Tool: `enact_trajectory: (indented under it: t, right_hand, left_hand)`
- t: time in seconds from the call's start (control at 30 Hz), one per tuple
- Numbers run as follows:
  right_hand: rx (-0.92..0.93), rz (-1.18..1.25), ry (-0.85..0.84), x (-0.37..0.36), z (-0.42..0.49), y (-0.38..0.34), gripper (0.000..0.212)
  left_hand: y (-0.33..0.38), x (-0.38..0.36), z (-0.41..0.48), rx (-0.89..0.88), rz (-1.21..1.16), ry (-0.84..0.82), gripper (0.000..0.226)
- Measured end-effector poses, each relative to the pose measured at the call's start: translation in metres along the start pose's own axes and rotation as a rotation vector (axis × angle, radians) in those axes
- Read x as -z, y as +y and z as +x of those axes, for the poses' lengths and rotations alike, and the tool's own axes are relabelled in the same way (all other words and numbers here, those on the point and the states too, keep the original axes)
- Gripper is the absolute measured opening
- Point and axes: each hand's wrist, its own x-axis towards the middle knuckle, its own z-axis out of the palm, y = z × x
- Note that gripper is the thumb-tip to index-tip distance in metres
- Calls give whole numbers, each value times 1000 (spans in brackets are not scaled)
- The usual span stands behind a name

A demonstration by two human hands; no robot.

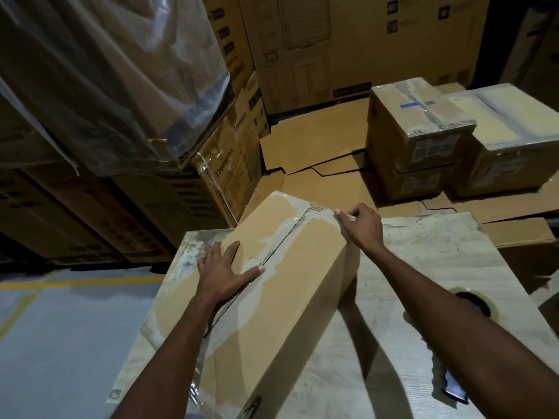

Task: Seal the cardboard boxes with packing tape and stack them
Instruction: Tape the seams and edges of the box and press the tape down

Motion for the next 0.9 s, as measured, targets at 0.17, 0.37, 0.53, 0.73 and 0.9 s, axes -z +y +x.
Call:
enact_trajectory:
  t: [0.17,0.37,0.53,0.73,0.9]
  right_hand:
    - [-186,177,14,5,2,-1,34]
    - [-222,188,-13,9,6,-2,37]
    - [-153,39,-39,13,-19,-11,30]
    - [-167,-85,-122,-12,-120,-30,84]
    - [-219,-6,-189,-33,-192,-49,89]
  left_hand:
    - [5,2,-5,-6,1,18,116]
    - [5,2,-5,17,-23,9,116]
    - [0,8,-2,-11,-21,-23,116]
    - [-7,21,4,-39,-101,-66,115]
    - [-13,26,4,21,-97,-99,131]
